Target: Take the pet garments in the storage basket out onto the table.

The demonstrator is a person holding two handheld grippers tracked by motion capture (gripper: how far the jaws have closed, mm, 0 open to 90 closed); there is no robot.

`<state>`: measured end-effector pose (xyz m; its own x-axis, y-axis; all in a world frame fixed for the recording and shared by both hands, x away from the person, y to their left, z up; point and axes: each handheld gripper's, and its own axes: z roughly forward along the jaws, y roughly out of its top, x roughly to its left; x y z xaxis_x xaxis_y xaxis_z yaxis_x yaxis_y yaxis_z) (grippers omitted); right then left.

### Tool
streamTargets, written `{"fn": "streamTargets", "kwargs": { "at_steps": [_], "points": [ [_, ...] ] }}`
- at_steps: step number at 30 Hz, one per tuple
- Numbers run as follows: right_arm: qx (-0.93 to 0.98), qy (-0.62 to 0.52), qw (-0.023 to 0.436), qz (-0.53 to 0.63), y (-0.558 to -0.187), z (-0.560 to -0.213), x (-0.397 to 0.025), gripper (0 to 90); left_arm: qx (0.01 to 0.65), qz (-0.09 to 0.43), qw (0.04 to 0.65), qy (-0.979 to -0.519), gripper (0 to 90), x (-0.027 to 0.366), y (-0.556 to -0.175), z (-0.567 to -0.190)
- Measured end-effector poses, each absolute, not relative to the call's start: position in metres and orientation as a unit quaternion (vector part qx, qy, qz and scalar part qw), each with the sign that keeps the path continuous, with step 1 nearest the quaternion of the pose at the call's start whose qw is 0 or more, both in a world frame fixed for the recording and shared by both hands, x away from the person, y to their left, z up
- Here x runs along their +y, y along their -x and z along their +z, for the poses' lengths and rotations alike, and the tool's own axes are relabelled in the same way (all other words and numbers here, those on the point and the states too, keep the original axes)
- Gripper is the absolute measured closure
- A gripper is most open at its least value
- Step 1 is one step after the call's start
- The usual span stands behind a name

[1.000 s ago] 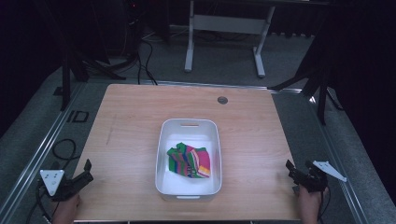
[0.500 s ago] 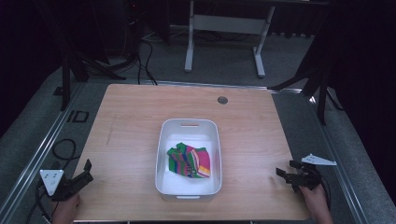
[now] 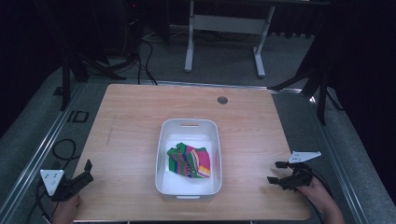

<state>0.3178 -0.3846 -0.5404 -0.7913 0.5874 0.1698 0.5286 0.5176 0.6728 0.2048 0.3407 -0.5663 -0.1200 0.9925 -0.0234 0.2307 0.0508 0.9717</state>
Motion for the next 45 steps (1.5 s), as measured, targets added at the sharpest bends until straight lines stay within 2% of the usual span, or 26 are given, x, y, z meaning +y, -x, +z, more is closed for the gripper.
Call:
{"fn": "streamTargets", "kwargs": {
  "at_steps": [12,23,45],
  "points": [
    [0.9,-0.258,-0.01,0.352,-0.322,-0.521,-0.342,13.3,0.592,0.454,0.419,-0.518,0.9,0.341,-0.205,-0.566],
    [0.917,-0.221,0.015,0.333,-0.329,-0.492,-0.296,14.2,0.591,0.454,0.419,-0.519,0.9,0.341,-0.205,-0.566],
    [0.927,-0.138,0.001,0.349,-0.347,-0.429,-0.208,13.1,0.589,0.451,0.423,-0.52,0.9,0.342,-0.205,-0.566]
  ]
}}
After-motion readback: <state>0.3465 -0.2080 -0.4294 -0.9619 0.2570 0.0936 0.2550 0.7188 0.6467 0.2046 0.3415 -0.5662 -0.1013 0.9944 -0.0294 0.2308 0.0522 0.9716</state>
